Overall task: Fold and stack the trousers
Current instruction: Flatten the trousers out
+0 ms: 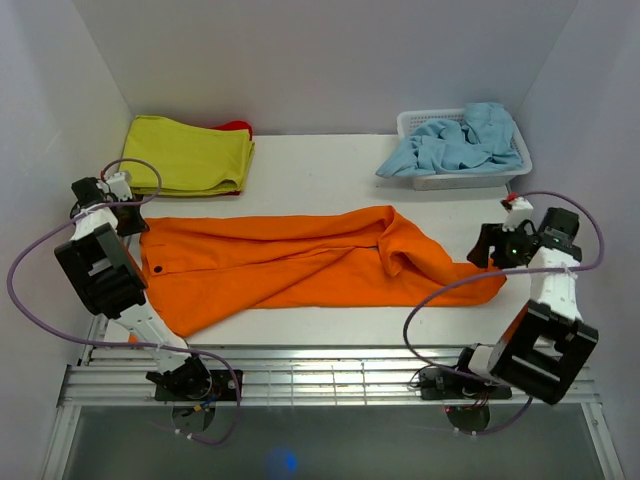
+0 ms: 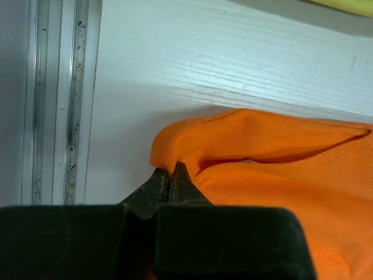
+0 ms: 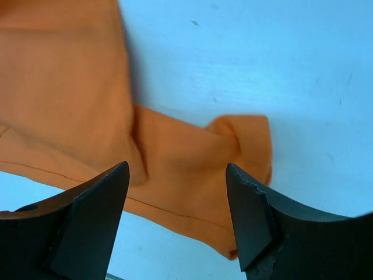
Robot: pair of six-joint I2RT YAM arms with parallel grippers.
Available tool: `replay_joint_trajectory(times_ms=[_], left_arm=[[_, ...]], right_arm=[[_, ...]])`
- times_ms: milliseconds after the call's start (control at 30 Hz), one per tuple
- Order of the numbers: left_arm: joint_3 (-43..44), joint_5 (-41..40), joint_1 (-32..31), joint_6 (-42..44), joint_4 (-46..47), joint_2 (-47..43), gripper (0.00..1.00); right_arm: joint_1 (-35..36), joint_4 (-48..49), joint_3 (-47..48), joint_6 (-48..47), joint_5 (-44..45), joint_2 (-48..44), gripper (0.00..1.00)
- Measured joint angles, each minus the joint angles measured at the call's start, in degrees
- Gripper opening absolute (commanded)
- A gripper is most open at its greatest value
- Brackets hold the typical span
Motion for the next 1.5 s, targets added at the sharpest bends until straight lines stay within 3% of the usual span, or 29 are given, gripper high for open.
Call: replay_joint_trajectory(times_ms=[133,300,500,767,1100,1200,1233,1333,1367,1500], left_arm=[[0.33,-0.02,0.0,-0.09,-0.39,0.04,0.0],[0.55,0.0,0.0,-0.31,-0.76,0.04,0.0],[1.16,0.02,0.0,-0.37,-1.14,0.37,0.0],[1.6,0.02,0.0,-0.35,-1.22,1.2,0.0],[1.79,-0.02,0.0,-0.22,-1.22,2.58,0.0],[1.79,-0.02,0.0,-0.22,-1.25,2.78,0.0],[1.79,-0.02,0.0,-0.22,-1.25,2.78,0.0],[1.81,-0.02,0.0,-0.2,-1.25,2.78,0.0],[1.84,-0.02,0.0,-0.2,-1.25,2.78,0.0],[1.86,-0.07,0.0,0.24,-1.36,2.78,0.0]], right_arm=[[-10.32,-0.28,-1.9,2.56,-6.84,10.34,0.73],[-10.16,-0.35,-3.32,5.38,-13.35,13.66,0.71],[-9.22,-8.24,5.14,-4.0,-16.76,26.21,0.65],[-8.33,-16.61,6.67,-18.32,-15.91,27.76,0.65],[-3.56,-19.04,5.6,-25.05,-15.87,28.24,0.63],[-1.9,-19.32,5.46,-26.14,-15.65,28.24,0.5],[-1.51,-19.5,5.46,-26.4,-15.56,28.24,0.37],[-0.79,-20.44,5.51,-27.28,-14.95,28.13,0.13],[-0.79,-21.07,5.64,-27.74,-14.58,27.96,0.09],[-2.49,-24.65,9.09,-28.87,-11.32,25.27,0.08]])
